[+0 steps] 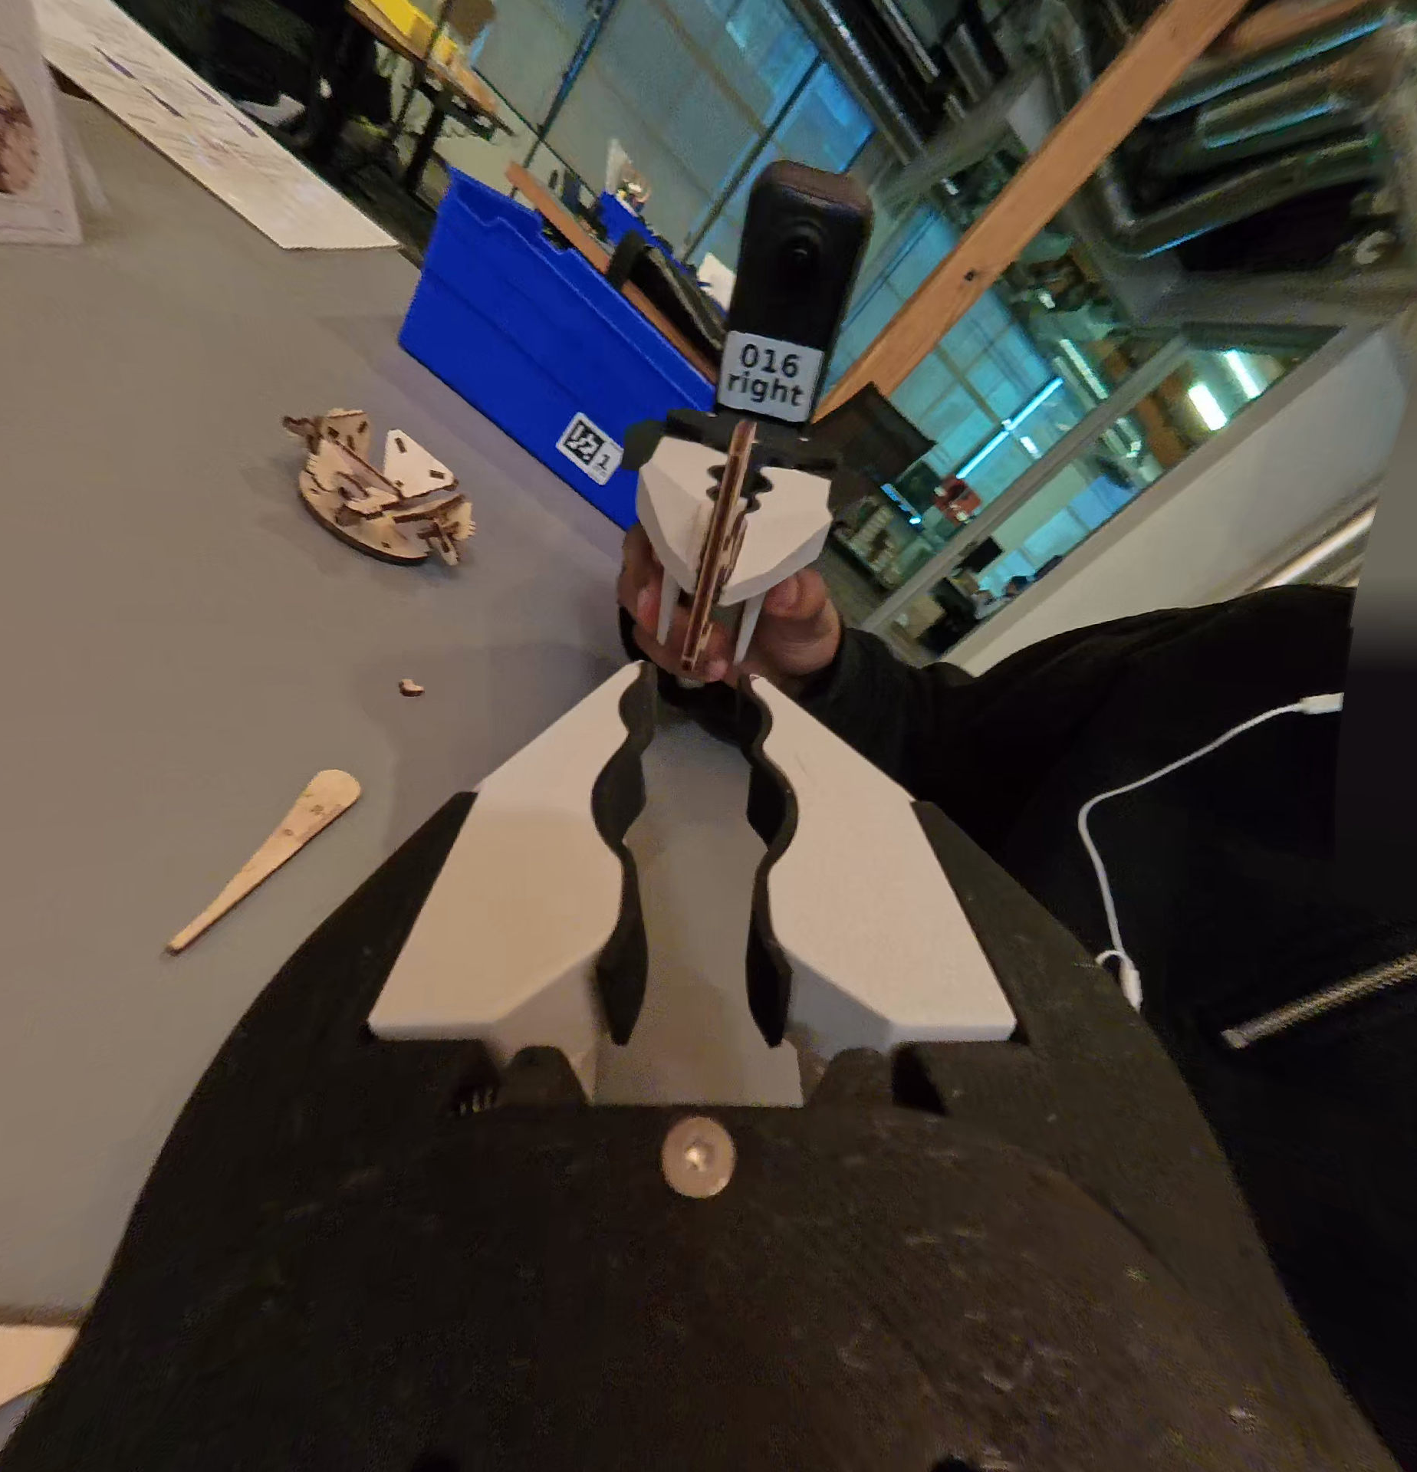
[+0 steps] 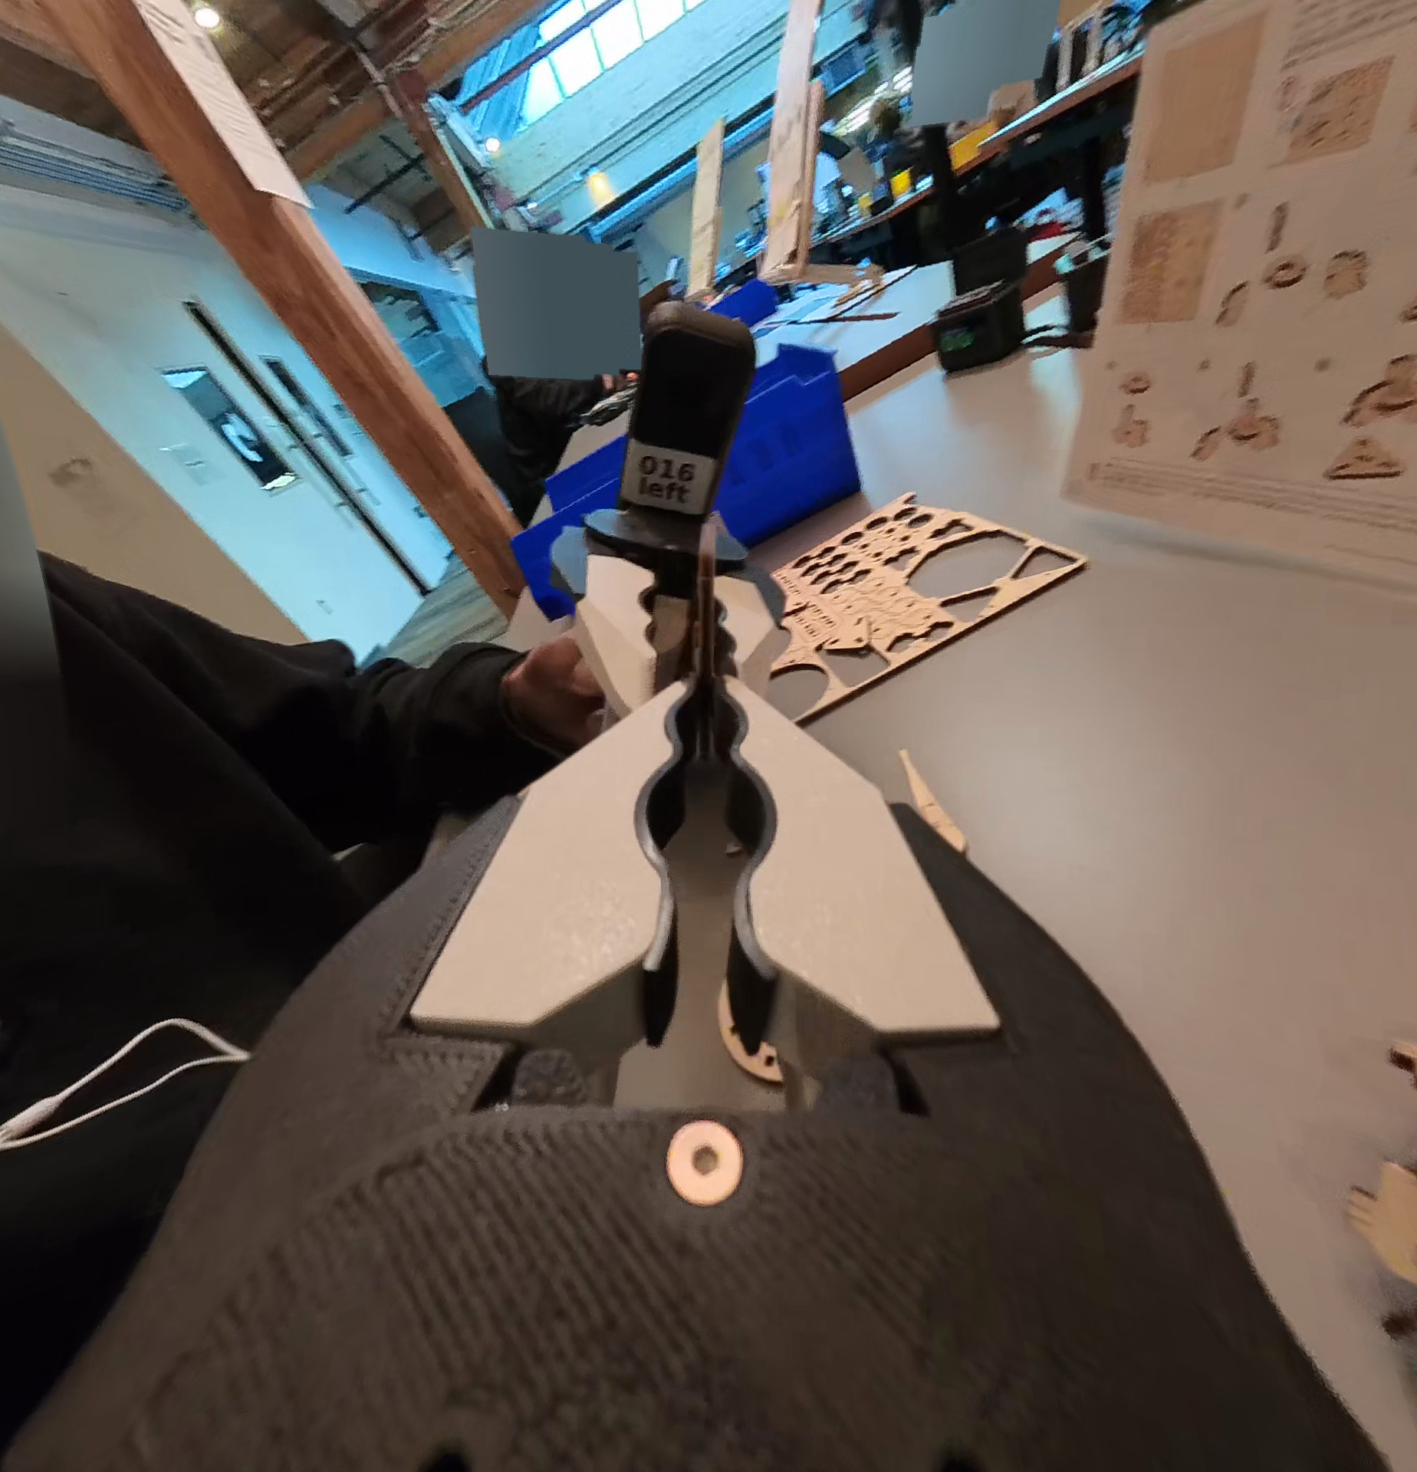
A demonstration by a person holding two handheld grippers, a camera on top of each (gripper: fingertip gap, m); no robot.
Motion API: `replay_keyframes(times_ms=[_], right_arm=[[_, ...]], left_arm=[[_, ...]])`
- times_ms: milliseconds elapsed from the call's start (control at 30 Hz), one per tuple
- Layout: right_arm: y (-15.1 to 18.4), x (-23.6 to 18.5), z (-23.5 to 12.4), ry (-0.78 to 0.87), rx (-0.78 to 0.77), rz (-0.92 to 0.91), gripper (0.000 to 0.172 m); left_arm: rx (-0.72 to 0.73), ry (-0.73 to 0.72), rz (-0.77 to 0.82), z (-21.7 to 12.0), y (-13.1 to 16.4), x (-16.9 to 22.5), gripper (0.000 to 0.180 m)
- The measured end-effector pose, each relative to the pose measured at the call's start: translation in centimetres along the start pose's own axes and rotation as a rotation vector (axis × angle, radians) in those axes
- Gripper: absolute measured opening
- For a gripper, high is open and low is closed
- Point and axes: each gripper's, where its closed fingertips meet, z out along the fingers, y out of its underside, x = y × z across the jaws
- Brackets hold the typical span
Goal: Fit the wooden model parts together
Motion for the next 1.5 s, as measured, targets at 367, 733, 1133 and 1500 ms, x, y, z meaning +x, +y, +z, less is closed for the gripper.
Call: replay_keyframes(times_ms=[367, 733, 1133, 1500], right_arm=[[-0.6, 0.3, 1.0, 0.23, 0.09, -0.204, 0.0], [-1.6, -0.6, 1.6, 0.313, 0.19, -0.292, 0.0], [-2.1, -1.2, 1.9, 0.416, 0.189, -0.422, 0.0], [-2.0, -0.3, 2.0, 0.508, 0.17, -0.442, 0.0]], left_arm=[[0.028, -0.345, 0.453, -1.0, -1.5, -1.1, 0.03], [0.049, -0.406, 0.578, -1.6, -2.2, -0.4, 0.008], [0.07, -0.449, 0.64, -2.0, -2.8, 0.2, 0.009], [0.075, -0.493, 0.65, -2.2, -3.1, -0.3, 0.008]])
